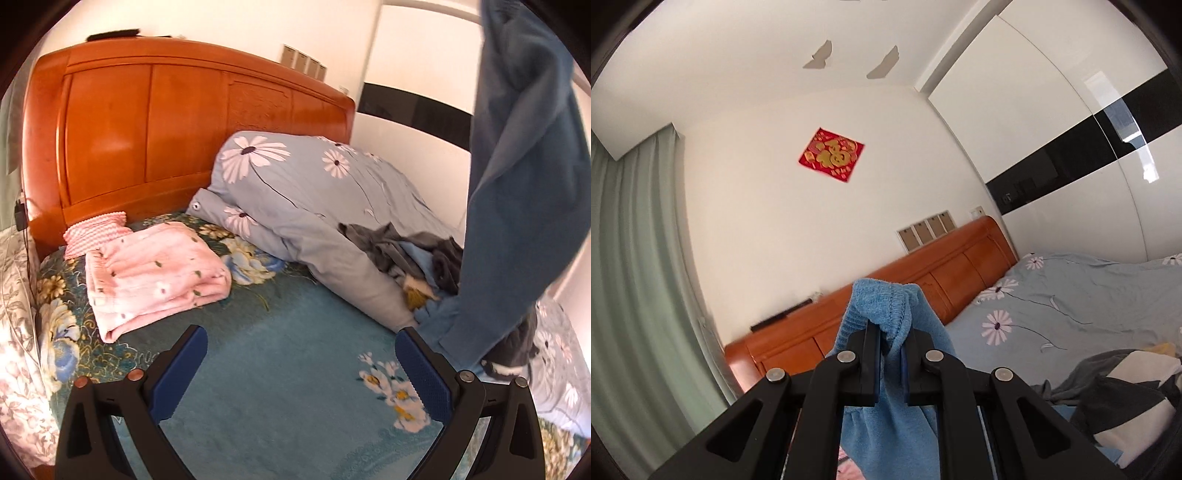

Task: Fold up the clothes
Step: 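Carry the light blue pants with the right gripper and lay them on the blanket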

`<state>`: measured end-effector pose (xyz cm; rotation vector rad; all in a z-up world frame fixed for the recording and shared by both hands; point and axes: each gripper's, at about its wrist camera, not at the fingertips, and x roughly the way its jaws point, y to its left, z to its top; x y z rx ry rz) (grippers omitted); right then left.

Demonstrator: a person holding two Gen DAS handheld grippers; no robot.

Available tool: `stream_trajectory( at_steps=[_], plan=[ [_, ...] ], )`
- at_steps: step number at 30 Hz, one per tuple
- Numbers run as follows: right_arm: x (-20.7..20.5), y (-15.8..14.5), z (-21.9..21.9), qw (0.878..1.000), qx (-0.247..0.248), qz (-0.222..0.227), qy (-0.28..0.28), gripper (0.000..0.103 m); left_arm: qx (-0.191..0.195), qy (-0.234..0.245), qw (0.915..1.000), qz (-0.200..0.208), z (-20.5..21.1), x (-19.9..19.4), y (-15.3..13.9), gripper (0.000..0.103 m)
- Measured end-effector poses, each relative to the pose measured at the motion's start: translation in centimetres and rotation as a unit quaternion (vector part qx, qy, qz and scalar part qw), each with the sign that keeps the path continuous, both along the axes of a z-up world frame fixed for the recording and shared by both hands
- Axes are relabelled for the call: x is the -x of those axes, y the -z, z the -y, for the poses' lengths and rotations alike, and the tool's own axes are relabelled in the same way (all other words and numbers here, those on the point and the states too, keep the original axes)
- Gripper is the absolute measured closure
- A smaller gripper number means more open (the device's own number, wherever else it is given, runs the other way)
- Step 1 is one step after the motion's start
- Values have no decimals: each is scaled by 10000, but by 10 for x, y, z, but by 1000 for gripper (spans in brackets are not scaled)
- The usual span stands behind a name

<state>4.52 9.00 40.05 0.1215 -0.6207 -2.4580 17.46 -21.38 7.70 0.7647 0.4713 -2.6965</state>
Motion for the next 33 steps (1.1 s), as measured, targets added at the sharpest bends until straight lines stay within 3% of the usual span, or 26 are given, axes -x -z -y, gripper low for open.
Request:
stream_trajectory(
  at_steps=[4, 6, 8, 11, 15, 19, 26, 29, 31, 33],
  plan=[
    [-22, 0, -31, 9997, 119, 6, 202, 95, -203, 55, 9998, 33, 6, 1, 5, 0],
    [-25, 23, -54, 9982, -44, 348, 489, 95, -241, 187, 9995, 120, 0, 4, 11, 0],
    [-32, 68, -86, 9914, -61, 971, 871, 95, -235, 354, 9988, 239, -10, 8, 19, 0],
    [-42, 137, -135, 9710, -80, 1909, 1438, 95, -307, 612, 9964, 504, -25, 16, 36, 0],
    [-70, 232, -207, 9249, 76, 3117, 2175, 95, -476, 927, 9909, 856, -45, 27, 59, 0],
    [-124, 301, -272, 8728, 289, 3856, 2979, 95, -720, 1089, 9842, 1196, -59, 37, 79, 0],
    [-229, 365, -360, 7808, 644, 4581, 4199, 95, -939, 1273, 9732, 1671, -88, 58, 102, 0],
    [-264, 389, -383, 7402, 544, 4893, 4580, 95, -1006, 1356, 9682, 1843, -100, 67, 111, 0],
    [-280, 413, -395, 7164, 604, 5147, 4671, 95, -1051, 1411, 9647, 1958, -109, 73, 116, 0],
    [-288, 435, -402, 7016, 533, 5345, 4683, 95, -1017, 1542, 9614, 2041, -119, 82, 118, 0]
  ],
)
